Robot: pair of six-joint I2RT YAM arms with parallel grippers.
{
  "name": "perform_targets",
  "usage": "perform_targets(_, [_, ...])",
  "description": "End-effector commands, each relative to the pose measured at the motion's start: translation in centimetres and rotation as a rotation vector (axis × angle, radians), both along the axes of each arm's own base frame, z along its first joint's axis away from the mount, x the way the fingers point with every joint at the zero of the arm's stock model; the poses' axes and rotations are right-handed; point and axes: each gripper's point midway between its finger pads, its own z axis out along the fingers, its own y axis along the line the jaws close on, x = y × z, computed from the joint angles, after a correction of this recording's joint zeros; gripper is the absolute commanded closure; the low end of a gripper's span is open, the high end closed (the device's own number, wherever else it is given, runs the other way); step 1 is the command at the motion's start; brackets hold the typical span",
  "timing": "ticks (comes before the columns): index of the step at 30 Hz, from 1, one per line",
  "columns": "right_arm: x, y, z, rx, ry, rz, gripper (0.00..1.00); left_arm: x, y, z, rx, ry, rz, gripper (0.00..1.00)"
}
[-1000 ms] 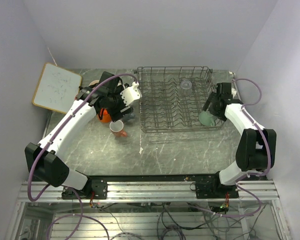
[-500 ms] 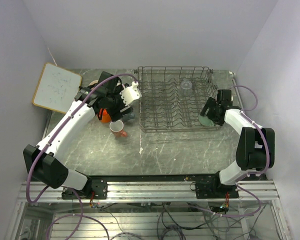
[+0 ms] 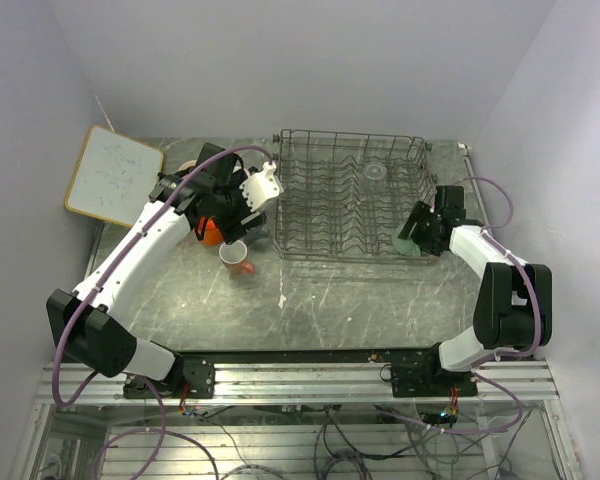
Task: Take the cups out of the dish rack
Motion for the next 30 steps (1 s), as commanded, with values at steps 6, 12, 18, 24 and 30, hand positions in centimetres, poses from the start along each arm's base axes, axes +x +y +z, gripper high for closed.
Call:
perform_targets(6, [-1.5,-0.6,0.3,-0.066,0.034,0.001,0.49,-0.2,-1.1,1.2,-0.061,-0.007,-0.01,0.15])
perform_targets(12, [-1.5,0.1,0.7,-0.12,0.05,0.02,0.47,-0.2,-1.2,1.3,-0.065,-0.006,-0.01,0.15])
perform_targets(18, [-2.5,0.7,-0.7,-0.162,0.125,0.023,0.49,-0.2,-1.1,1.4,-0.064,-0.01,-0.01,0.15])
perform_targets(24, [-2.6,0.3,-1.1,-0.186,0.151,0.005,0.56,-0.3,-1.1,1.3,-0.066,-0.011,-0.01,0.15])
perform_targets(30, [-2.2,0.1,-1.3,-0.238,0.182,0.006,0.69,-0.4,-1.1,1.6,-0.067,-0.017,-0.013,0.15])
